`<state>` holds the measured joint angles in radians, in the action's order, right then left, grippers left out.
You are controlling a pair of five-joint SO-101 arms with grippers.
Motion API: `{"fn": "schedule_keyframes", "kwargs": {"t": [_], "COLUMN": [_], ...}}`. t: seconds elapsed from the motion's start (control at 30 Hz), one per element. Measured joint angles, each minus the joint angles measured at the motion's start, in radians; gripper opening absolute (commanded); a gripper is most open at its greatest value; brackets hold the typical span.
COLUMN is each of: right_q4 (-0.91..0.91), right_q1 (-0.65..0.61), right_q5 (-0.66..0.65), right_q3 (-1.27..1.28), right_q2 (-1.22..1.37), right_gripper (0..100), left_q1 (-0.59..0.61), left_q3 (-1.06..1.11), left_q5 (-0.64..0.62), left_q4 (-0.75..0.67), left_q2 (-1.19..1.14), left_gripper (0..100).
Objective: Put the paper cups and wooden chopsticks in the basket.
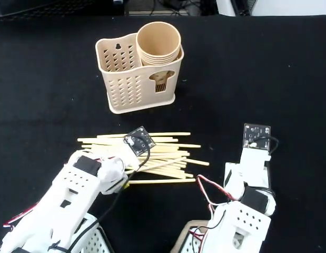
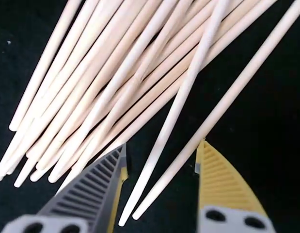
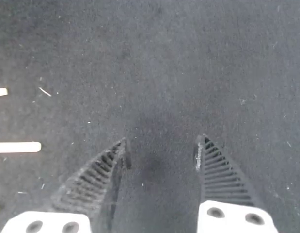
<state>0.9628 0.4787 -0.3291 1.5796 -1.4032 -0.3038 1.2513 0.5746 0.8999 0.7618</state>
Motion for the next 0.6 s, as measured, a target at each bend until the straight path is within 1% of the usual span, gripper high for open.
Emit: {"fn": "schedule_keyframes", "kwargs": {"t": [0.13,0.17,0.33,0.43,0.6], "right_q4": [0.0,0.0,0.0,0.0,0.0], "right_q1": [0.0,0.0,0.0,0.0,0.0], "right_q5": [0.0,0.0,0.0,0.0,0.0], "right_q3": [0.0,0.0,0.0,0.0,0.0], "right_q2": [0.0,0.0,0.0,0.0,0.0], "right_gripper": [22.2,22.2,22.2,22.2,22.2], "left_q1": [0.0,0.0,0.0,0.0,-0.015], "left_q3": [0.026,0.031,0.054,0.054,0.031], "left_q5": [0.018,0.032,0.061,0.066,0.064], "left_q4": [0.0,0.0,0.0,0.006,0.101], "left_q2": [0.0,0.0,0.0,0.0,0.0], "left_gripper": [23,21,7,8,8]}}
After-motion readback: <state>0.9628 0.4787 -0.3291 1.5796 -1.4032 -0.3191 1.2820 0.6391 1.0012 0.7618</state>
